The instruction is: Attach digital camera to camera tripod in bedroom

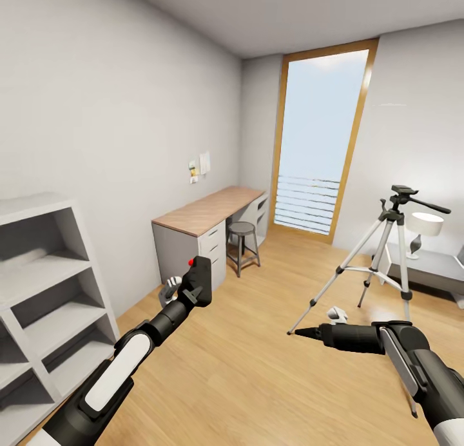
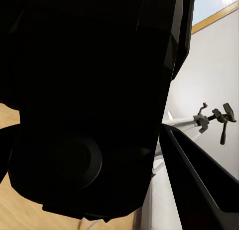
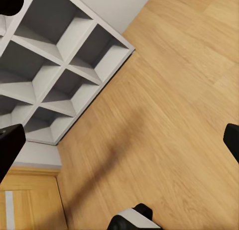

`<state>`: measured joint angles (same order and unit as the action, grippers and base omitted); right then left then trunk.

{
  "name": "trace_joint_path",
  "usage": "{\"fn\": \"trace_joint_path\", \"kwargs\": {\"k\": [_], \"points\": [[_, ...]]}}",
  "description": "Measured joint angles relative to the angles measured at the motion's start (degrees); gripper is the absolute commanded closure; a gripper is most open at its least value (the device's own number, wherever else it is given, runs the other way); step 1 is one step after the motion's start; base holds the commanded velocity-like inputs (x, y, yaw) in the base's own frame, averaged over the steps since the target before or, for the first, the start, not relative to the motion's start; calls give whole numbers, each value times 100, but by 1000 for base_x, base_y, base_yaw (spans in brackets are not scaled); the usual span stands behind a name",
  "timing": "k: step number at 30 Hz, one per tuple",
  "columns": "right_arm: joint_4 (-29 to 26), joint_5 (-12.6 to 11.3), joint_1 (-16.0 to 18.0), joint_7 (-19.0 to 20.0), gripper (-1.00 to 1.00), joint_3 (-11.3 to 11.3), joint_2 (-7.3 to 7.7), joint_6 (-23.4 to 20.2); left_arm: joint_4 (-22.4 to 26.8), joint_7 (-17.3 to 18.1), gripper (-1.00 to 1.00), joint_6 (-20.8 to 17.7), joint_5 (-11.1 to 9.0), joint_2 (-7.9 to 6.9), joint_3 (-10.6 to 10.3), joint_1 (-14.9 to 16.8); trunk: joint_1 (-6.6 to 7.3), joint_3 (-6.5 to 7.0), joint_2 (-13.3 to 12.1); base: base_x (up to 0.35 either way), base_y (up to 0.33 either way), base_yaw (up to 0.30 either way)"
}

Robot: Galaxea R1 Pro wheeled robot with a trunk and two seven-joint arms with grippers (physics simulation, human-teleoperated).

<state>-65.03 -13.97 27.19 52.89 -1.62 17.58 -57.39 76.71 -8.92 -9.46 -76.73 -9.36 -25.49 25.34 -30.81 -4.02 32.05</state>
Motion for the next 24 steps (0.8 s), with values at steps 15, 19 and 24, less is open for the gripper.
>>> {"fn": "trace_joint_path", "kwargs": {"k": [15,19,24], "points": [[0,0,0,0,-100,0,0,1,0,0,100,0,0,0,-1,0,330,271,-604,0,0,0],[-1,1,2,0,-100,0,0,1,1,-1,100,0,0,0,0,2,418,336,-759,0,0,0],[-2,2,3,1,-100,0,0,1,2,-2,100,-1,0,0,6,3,505,404,-918,0,0,0]]}}
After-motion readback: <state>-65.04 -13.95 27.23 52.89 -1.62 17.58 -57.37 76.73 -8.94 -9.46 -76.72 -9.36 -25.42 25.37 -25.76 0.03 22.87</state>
